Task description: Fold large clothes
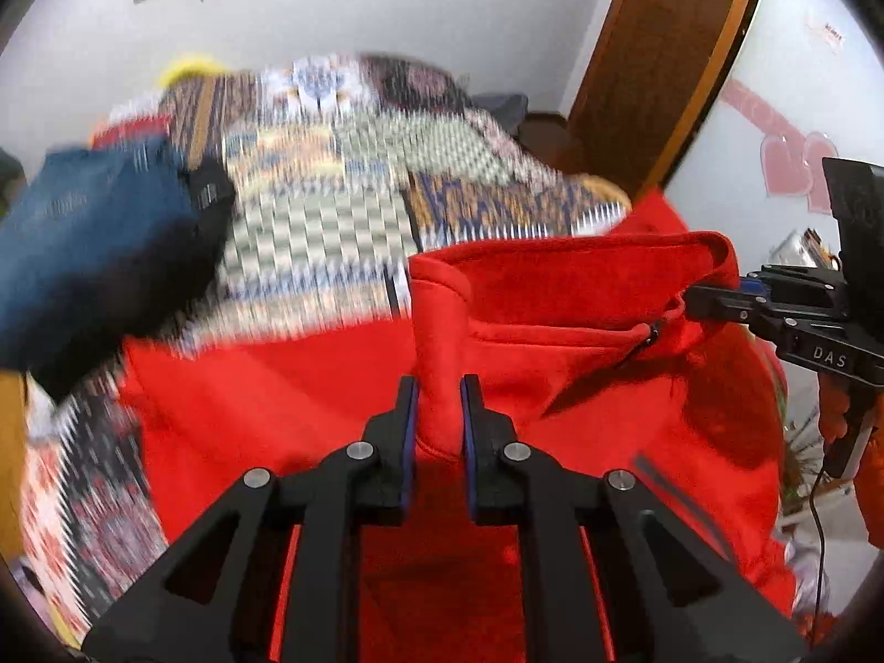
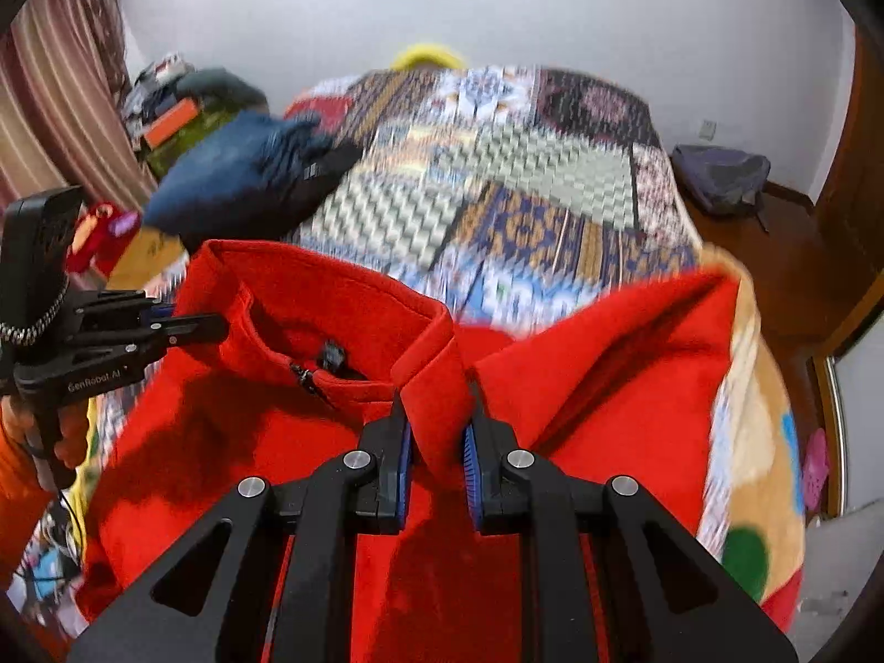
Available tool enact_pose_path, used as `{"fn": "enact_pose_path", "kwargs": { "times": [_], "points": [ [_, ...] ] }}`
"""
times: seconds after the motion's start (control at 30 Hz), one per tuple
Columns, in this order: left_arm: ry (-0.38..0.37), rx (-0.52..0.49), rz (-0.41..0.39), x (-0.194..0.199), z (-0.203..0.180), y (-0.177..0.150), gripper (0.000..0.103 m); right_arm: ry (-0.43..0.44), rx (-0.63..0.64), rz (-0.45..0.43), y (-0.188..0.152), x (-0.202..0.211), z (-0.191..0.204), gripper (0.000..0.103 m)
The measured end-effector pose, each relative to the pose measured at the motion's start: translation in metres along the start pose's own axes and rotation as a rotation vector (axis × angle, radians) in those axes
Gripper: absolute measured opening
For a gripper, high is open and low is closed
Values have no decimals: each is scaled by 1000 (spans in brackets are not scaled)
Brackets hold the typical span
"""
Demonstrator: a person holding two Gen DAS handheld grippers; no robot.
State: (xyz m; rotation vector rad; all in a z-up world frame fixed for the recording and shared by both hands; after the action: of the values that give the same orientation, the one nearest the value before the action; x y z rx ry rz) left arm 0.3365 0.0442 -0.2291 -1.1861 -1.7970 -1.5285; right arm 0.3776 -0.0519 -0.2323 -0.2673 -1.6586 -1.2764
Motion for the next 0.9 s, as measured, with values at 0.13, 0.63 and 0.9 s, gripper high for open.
{"fn": "enact_pose_path", "kwargs": {
  "times": [0.13,0.63,0.9],
  "points": [
    [-8,-20,83,-11,0,-45,14,-19,-12,46,-33,-7,3,19],
    [122,5,6,22,9,-76,42,-81,-48,-13,-44,45,-5,26],
    [257,-34,-140,49,35,-15,61,-101,-105,-125,4,58,-29,48]
  ]
}}
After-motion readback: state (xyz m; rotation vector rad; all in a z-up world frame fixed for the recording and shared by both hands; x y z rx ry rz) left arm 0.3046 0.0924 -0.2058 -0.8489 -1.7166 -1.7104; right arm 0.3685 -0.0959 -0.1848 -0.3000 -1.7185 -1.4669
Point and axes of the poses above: each gripper's, at about its wrist camera, not at the fingertips, and x roughly against the way its jaws point, z to its left, y to its top, the point moved 9 cm from there along -x, roughly the way its jaws point, and after that the axes turned 6 degrees about x, right-handed, at the moved point
